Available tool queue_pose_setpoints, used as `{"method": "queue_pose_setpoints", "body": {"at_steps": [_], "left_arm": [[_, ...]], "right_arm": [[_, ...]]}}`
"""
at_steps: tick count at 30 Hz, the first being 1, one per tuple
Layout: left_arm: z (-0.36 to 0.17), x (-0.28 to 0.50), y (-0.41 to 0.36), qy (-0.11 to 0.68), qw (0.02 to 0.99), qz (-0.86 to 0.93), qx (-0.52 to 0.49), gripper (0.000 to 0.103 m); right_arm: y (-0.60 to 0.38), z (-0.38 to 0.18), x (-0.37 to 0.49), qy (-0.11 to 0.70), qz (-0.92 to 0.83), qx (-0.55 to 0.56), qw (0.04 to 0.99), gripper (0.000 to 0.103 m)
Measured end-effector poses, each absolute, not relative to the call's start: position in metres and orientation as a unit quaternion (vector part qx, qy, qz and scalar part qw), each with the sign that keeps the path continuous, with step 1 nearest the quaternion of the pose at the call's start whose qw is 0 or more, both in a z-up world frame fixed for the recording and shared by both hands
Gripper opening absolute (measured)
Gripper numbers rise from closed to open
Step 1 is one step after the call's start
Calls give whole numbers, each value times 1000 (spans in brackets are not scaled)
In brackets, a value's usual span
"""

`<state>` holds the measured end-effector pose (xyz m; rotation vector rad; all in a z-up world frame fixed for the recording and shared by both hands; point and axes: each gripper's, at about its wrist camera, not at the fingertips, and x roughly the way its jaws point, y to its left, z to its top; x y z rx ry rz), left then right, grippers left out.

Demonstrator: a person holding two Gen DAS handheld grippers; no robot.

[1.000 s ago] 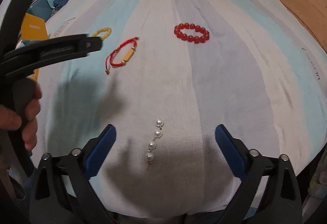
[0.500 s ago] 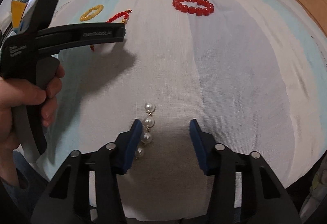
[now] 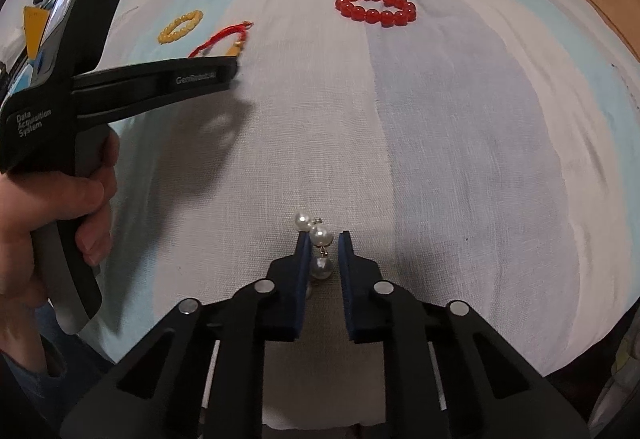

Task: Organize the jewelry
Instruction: 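Grasp the pearl string with the right tool while the left tool grasps the red cord bracelet, then carry the pearl string and red cord bracelet over the white box with both tools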

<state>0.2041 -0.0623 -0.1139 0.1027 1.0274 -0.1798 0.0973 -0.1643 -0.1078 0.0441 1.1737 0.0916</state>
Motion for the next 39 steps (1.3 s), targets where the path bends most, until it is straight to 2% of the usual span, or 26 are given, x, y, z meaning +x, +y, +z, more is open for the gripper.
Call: {"method": "queue_pose_setpoints", "body": {"at_steps": [4,6,20,39], "left_arm": [[-107,209,-60,494,863,-88,50,11],[-106,210,-60,494,863,-91,52,8],[-74,194,-45,487,867,-103,29,8],[-30,150,-13,476,875,-76,31,8]], "right_arm": [[-164,-107,95,552,44,24,832,11],[-165,-107,96,551,45,26,833,11],[-162,-86,89,539,50,33,840,10],[-148,-23,78,496,47,22,867,11]]}}
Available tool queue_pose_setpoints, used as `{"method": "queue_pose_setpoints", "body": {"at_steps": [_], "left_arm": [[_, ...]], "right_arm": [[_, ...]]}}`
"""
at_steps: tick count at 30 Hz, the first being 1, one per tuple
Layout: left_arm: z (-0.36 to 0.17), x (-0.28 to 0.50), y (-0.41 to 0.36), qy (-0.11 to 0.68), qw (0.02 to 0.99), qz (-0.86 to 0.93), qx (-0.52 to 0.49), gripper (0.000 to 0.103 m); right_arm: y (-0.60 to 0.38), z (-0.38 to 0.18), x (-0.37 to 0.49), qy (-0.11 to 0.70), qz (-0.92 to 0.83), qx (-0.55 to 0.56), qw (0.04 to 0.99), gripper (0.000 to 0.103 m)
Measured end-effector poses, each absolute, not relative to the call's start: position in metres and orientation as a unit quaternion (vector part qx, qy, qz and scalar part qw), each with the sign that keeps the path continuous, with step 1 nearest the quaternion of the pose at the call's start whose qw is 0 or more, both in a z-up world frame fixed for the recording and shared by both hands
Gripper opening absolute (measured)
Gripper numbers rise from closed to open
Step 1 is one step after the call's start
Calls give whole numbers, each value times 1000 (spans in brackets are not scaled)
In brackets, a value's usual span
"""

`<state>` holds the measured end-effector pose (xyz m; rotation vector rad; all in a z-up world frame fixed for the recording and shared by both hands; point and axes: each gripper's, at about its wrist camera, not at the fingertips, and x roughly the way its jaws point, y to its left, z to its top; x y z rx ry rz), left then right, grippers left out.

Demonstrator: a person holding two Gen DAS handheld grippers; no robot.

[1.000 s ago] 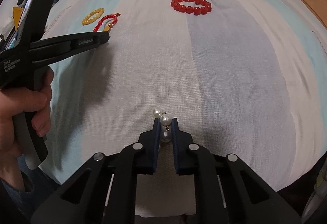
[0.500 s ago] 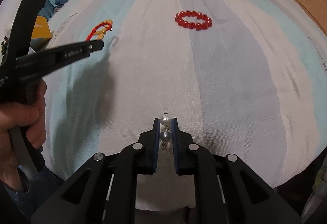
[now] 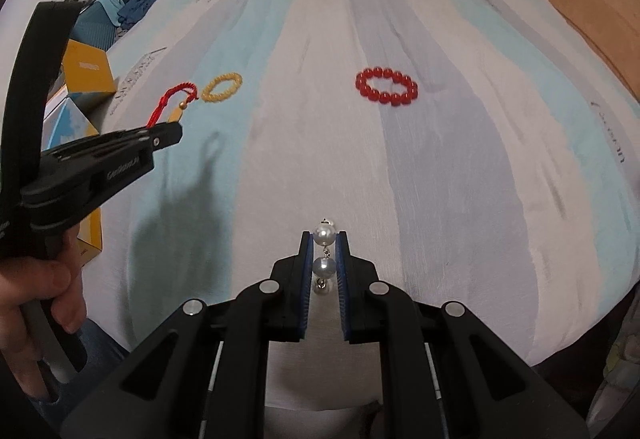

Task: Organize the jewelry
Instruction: 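Carry the pearl string and red cord bracelet over the white box with both tools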

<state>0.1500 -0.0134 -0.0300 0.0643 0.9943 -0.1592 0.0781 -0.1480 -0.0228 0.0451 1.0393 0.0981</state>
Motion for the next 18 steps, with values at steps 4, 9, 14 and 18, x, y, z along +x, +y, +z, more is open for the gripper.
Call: {"method": "queue_pose_setpoints", "body": {"at_steps": [4,9,14,18], "left_arm": [[-17,141,-4,470,879,-70,31,8],[-4,131,9,464,883,-63,26,8],[9,116,25,456,888,-55,21,8],[18,104,38,452,891,-47,19,8]], "right_arm": [[-142,-12,77,491,47,21,870,11],[-133,0,76,484,53,20,873,10],[-118,12,73,475,61,26,877,11],[-104,23,72,468,67,22,881,10]]}}
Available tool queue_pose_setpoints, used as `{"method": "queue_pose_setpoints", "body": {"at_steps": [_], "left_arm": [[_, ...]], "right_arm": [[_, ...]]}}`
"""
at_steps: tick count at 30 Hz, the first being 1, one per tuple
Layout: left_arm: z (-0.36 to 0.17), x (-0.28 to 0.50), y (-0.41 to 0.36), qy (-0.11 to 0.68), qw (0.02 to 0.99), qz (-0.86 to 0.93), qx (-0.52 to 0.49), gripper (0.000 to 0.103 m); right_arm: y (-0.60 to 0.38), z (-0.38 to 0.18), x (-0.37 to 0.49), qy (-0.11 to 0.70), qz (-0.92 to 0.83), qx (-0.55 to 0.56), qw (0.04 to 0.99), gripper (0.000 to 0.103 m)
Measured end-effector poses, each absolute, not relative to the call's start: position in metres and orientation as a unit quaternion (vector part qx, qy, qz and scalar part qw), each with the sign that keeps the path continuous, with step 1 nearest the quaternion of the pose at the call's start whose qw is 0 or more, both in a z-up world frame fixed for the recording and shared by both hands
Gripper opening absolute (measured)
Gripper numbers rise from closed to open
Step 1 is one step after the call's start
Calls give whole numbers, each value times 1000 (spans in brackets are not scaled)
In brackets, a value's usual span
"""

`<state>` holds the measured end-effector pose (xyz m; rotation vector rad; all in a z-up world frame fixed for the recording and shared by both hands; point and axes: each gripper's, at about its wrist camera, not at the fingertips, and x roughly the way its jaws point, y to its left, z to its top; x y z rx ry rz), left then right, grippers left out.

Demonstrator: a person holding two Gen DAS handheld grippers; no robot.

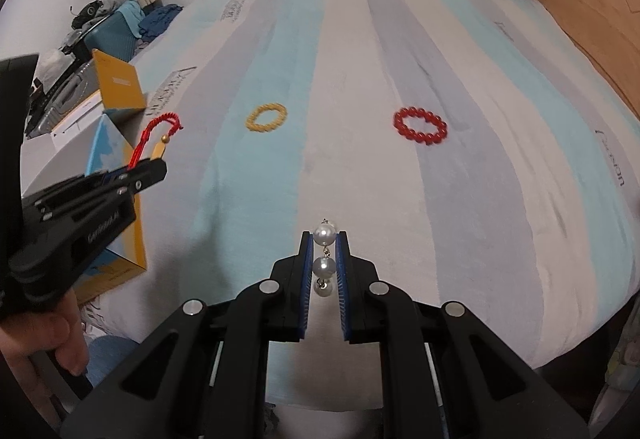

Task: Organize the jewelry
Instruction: 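Carry the pearl string and red cord bracelet over the white box with both tools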

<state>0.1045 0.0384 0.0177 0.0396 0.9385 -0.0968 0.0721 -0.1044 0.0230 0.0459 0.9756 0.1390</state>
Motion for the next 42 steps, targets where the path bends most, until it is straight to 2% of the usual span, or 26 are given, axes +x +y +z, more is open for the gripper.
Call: {"method": "queue_pose_setpoints", "body": {"at_steps": [28,42], "left_arm": [[109,25,196,400,914,50,-34,8],[94,-22,287,415,898,134,-63,8]], "right_arm": [[54,108,66,425,151,-34,892,11],[160,103,44,425,226,-74,874,10]]}}
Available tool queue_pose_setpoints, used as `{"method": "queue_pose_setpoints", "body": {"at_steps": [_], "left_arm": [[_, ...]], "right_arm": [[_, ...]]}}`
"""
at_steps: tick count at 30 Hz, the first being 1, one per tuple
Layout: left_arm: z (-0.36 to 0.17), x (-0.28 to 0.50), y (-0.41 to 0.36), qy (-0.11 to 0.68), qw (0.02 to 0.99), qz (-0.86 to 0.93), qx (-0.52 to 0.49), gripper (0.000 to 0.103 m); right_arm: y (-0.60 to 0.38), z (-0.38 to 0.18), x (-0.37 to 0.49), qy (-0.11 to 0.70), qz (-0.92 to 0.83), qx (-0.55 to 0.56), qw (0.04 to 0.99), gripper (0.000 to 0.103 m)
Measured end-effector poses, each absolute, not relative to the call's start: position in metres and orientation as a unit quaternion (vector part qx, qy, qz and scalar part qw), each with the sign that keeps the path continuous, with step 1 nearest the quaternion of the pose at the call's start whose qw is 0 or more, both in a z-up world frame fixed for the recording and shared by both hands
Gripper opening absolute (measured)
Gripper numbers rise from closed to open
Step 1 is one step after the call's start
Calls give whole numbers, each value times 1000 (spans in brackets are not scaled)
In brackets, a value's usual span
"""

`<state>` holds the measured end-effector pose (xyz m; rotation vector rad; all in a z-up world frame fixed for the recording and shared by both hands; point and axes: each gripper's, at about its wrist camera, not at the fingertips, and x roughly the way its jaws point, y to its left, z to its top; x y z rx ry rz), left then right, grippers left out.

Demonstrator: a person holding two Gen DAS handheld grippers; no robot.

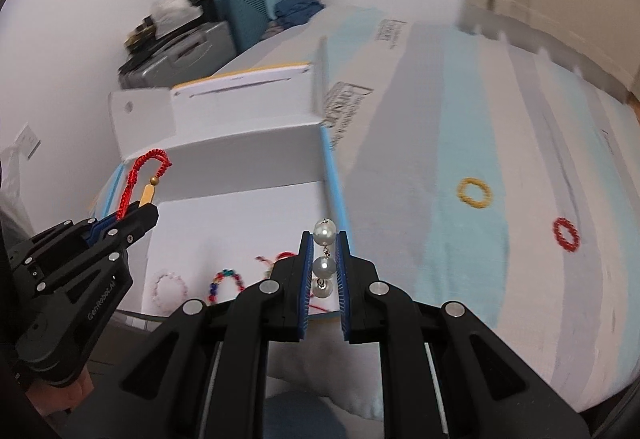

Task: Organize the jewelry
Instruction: 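Carry the pearl string and red cord bracelet over the white box with both tools, then lower both tools into the box and open them to drop the bracelets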

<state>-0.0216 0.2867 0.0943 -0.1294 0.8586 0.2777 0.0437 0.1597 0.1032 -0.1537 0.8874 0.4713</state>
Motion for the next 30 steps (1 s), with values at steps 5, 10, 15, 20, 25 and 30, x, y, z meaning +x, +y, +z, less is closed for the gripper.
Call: {"method": "queue_pose_setpoints", "body": {"at_steps": [5,10,15,20,25,30], "left_arm": [[81,-35,316,423,889,159,-79,8],[64,-47,338,434,878,177,-92,8],[47,-53,356,448,869,186,-102,8],[30,-57,368,462,858,193,-113,8],[15,-53,373,478,849,191,-119,8],[-1,-48,373,498,839,181,-121,8]], "right_arm": [[192,91,38,430,248,-90,863,10],[217,76,37,441,258,-104,853,10],[235,60,38,453,265,-113,844,10],[247,41,43,469,265,-125,833,11],[254,19,53,492,260,-136,820,11],[256,0,63,511,248,-145,810,11]]}}
